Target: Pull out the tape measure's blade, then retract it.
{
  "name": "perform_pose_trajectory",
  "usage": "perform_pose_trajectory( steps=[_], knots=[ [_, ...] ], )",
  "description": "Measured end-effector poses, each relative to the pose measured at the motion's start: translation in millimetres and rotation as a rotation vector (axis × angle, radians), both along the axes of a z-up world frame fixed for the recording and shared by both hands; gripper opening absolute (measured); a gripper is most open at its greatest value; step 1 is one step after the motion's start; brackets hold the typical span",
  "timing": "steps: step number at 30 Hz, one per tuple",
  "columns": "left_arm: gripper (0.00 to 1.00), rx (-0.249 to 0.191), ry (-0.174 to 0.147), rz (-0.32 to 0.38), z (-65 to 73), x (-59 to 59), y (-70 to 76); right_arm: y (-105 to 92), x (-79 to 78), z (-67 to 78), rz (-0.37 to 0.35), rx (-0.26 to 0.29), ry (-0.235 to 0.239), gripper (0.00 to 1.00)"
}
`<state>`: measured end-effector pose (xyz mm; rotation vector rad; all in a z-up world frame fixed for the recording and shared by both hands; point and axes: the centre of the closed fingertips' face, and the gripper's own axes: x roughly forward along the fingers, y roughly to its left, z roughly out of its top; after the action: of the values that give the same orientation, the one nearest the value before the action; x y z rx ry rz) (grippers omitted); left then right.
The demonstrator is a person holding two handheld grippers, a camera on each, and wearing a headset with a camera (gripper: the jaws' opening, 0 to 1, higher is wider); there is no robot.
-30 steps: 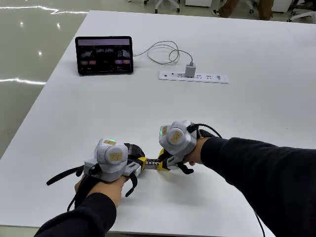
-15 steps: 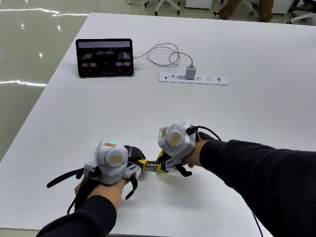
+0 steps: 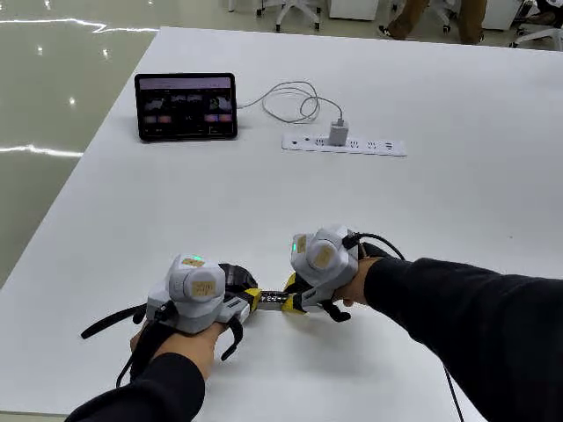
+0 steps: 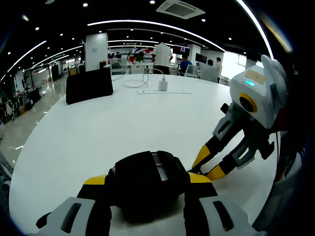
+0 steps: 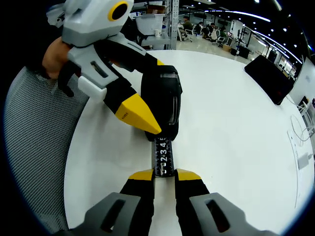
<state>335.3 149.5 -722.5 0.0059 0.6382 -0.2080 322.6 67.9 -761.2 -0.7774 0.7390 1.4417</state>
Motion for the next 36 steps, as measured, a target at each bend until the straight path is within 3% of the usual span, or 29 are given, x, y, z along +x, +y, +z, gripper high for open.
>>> perform_pose_trajectory(
  steps=[36],
  knots=[
    [0.55,-0.019,0.001,0.007,-0.3,0.6,0.7,26.3,-0.3,0.0,-0.006,0.046,0.017,0.11]
  ],
)
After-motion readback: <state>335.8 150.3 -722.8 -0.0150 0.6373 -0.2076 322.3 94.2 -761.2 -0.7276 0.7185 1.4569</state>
